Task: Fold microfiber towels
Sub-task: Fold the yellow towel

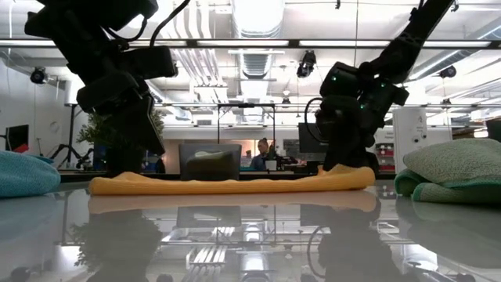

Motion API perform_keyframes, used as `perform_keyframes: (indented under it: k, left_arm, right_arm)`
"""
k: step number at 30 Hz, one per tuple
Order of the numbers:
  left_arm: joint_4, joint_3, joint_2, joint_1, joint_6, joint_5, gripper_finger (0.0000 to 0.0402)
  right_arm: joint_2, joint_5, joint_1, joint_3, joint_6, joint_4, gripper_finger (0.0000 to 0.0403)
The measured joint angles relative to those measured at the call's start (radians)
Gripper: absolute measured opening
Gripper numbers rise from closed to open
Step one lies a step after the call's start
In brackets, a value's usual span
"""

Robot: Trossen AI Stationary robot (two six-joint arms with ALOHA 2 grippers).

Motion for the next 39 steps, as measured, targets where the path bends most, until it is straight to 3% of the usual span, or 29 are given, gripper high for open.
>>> perform_keyframes:
  k: [10,17,32,39]
  left_arm:
    - [0.0,0.001,0.0,0.0,0.0,0.0,0.0019]
    - [-0.003,0.0,0.0,0.0,-0.008,0.012,0.0019]
    - [0.0,0.0,0.009,0.0,0.0,0.025,0.0019]
    - [0.103,-0.026,0.091,0.0,0.005,0.023,0.0019]
  right_arm:
    - [0.0,-0.001,0.0,0.001,-0.008,0.03,0.0017]
    - [-0.041,0.047,0.0,0.016,-0.019,-0.046,0.001]
    - [-0.29,0.46,0.0,0.155,-0.091,-0.601,0.0009]
    - [-0.255,0.426,0.024,0.231,-0.068,-0.654,0.0009]
